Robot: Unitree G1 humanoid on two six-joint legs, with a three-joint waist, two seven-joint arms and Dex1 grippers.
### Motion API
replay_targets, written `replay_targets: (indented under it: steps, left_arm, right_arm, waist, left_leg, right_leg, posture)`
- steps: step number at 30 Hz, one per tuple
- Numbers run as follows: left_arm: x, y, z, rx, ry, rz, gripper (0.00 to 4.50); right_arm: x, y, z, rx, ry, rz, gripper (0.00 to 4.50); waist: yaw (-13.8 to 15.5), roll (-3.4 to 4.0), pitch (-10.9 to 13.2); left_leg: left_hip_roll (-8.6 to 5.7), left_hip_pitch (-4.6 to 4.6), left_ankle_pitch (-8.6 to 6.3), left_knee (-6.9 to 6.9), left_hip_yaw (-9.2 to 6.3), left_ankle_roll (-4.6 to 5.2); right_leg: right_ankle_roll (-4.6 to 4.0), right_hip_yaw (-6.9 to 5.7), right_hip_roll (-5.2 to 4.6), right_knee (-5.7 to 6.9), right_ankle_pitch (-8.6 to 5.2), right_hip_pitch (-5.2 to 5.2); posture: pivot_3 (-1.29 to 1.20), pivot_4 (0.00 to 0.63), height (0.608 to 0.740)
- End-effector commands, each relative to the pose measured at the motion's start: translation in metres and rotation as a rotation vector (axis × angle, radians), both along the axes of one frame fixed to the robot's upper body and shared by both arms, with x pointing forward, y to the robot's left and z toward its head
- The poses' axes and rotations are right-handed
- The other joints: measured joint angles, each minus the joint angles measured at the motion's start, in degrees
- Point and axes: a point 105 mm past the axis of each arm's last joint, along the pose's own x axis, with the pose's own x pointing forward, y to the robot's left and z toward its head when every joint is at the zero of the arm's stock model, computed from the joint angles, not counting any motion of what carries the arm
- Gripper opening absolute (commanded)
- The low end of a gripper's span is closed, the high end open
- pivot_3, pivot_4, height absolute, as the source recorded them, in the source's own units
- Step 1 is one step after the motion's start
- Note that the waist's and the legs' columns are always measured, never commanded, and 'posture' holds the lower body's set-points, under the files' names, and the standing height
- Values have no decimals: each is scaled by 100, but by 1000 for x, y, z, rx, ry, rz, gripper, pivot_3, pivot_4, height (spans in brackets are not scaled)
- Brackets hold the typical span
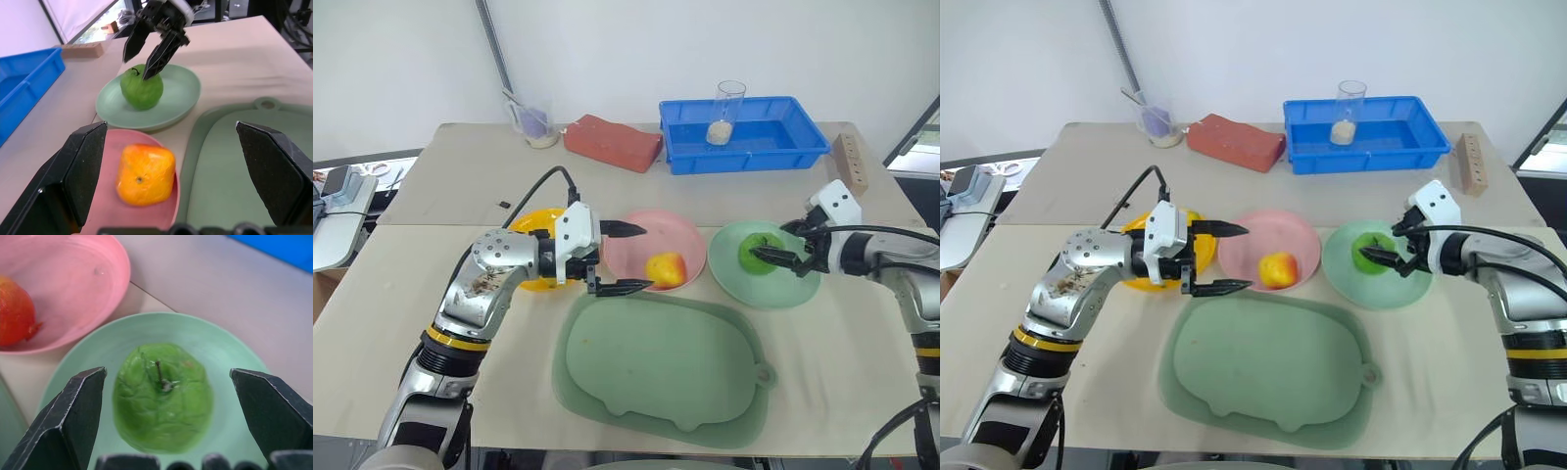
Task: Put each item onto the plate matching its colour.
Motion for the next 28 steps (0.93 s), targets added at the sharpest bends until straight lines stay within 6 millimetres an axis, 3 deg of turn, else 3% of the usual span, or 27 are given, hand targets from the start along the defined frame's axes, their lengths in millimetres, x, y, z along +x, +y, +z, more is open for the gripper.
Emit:
replay_targets:
  steps: [1, 6, 11, 15, 18, 23, 28]
  left_arm:
    - [14, 34, 18, -8, 14, 149, 4500]
    - [8, 81, 10, 14, 56, 341, 4500]
    - [2, 133, -3, -43, 93, 639, 4500]
    - [9, 216, -16, -68, 28, 1046, 4500]
    - [11, 258, -23, -124, 4, 1244, 4500]
    - [23, 285, -33, -231, -27, 1429, 4500]
    - [34, 290, -53, -280, 2, 1520, 4500]
  right_arm:
    - [-22, 19, 36, 26, -90, 193, 4489]
    - [-54, 41, 32, 34, -60, 326, 4489]
    - [-63, 42, 23, 88, -95, 238, 4489]
    - [-47, -11, 40, 157, -216, -50, 4489]
    - [-43, -51, 41, 177, -281, -212, 4489]
    - [-29, -94, 23, 212, -440, -480, 4489]
    - [-21, -140, -14, 129, -545, -793, 4489]
  waist:
    - [-1, 0, 3]
    - [-49, 1, 3]
    - [2, -6, 7]
    - [44, -17, 12]
    - [79, -23, 8]
    - [94, -39, 1]
    - [68, -30, -4]
  left_leg:
    - [1, 1, 0, -2, -1, 0]
    - [4, 11, -1, -14, -1, 0]
    - [6, 12, 0, -13, -2, -2]
    - [1, 14, 0, -2, 0, -6]
    - [-6, 13, 0, -5, 6, -7]
    - [-1, 17, 0, -14, 3, -6]
    - [-4, 10, 1, -16, 12, -8]
  right_leg:
    - [0, 0, 1, 1, 0, 0]
    - [4, -1, 2, -1, -3, 5]
    - [2, -2, 0, 6, -2, 1]
    - [1, -8, -10, -1, -1, -16]
    - [-1, -6, -19, -13, 0, -14]
    - [-4, -9, -12, -4, 1, -16]
    - [-3, 0, -13, 3, 2, -3]
  posture:
    - [0, 150, 740]
    - [0, 150, 740]
    - [0, 150, 740]
    - [0, 150, 740]
    - [0, 150, 740]
    - [0, 150, 740]
    - [0, 150, 740]
